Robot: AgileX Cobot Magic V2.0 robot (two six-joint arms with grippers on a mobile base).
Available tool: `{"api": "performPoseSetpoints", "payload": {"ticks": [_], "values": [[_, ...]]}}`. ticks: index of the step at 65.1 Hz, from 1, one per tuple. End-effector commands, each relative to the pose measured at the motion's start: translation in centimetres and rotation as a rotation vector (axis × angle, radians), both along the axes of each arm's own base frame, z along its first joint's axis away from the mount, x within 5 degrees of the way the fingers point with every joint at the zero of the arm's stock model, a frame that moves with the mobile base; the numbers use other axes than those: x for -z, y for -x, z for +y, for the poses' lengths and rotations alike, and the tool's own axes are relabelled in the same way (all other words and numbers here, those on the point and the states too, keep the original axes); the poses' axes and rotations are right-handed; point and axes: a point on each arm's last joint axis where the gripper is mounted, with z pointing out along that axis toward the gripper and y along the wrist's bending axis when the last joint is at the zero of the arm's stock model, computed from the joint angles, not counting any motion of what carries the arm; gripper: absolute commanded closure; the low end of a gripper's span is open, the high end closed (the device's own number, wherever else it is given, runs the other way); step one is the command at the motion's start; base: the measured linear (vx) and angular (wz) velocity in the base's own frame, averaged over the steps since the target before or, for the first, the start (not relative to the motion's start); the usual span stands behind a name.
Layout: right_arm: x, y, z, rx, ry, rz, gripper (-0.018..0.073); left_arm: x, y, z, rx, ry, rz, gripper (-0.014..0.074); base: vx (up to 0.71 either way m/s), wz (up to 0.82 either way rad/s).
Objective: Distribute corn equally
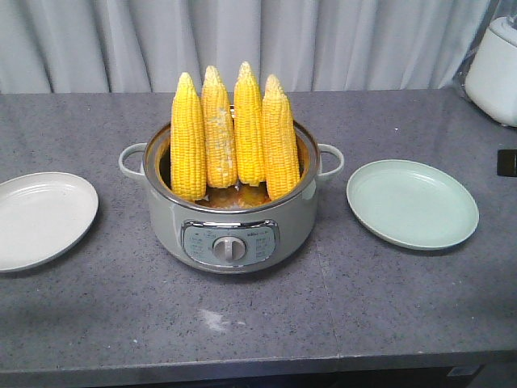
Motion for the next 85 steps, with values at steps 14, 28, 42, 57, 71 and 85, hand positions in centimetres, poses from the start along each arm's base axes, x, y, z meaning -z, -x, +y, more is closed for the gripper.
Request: {"api": "performPoseSetpoints", "payload": {"ticks": [14,28,42,57,71,85], "values": [[-1.1,-0.6,-0.1,-0.003,0.014,-0.061,0.0549,-0.7,-0.7,-0.1,0.003,0.006,-0.037,0.0599,0.0,0.0],[-1.0,-0.5,-0.1,-0.008,0.021,-0.046,0.0404,-0.7,-0.7,-0.1,0.001,0.007,-0.032,0.0536,0.0,0.0],[-0.9,-0.5,-0.1,-0.014,0.029,-0.032,0.0139,-0.6,-0.6,-0.2,0.001,0.015,-0.017,0.0342,0.0,0.0],[-0.9,-0.4,-0.1,-0.014,0.03,-0.03,-0.0034,-0.4,-0.5,-0.1,-0.001,0.012,0.007,0.0046,0.0,0.0],[-0.9,-0.4,0.0,-0.017,0.017,-0.025,-0.0034,-0.4,-0.5,-0.1,-0.001,0.012,0.005,-0.0066,0.0,0.0],[-1.6,-1.9,1.0,-0.124,-0.011,-0.112,-0.0034,-0.4,-0.5,-0.1,-0.001,0.012,0.006,-0.0041,0.0,0.0]]}}
